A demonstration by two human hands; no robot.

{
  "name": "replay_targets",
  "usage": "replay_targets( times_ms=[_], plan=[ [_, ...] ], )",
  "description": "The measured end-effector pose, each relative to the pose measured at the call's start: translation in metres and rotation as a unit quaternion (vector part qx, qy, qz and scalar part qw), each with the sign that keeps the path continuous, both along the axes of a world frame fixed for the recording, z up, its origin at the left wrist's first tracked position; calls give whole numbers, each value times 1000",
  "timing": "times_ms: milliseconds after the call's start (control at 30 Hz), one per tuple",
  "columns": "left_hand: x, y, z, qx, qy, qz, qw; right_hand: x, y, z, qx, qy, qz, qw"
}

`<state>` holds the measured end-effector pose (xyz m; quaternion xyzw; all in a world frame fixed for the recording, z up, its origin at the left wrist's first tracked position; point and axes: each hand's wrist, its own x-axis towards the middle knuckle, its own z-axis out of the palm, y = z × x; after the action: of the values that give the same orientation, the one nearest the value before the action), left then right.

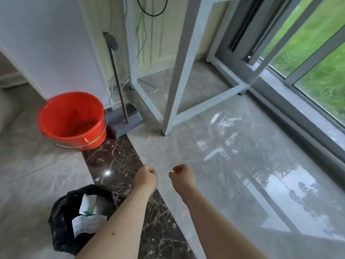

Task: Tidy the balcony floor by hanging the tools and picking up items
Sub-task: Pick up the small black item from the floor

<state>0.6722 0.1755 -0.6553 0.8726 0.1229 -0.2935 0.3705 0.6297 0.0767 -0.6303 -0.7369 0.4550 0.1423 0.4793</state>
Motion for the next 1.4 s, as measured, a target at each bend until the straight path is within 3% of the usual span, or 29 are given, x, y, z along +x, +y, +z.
replay_targets(
  times_ms=[400,867,1400],
  plan=[
    [-124,-229,21,-49,-4,-200,979,-172,-207,27,-10,-30,-229,973],
    [-380,-487,101,-104,-15,-410,906,-452,-415,90,-31,-102,-461,881],
    [-584,-631,121,-150,13,-546,824,-666,-509,112,-55,-102,-616,779]
  ],
)
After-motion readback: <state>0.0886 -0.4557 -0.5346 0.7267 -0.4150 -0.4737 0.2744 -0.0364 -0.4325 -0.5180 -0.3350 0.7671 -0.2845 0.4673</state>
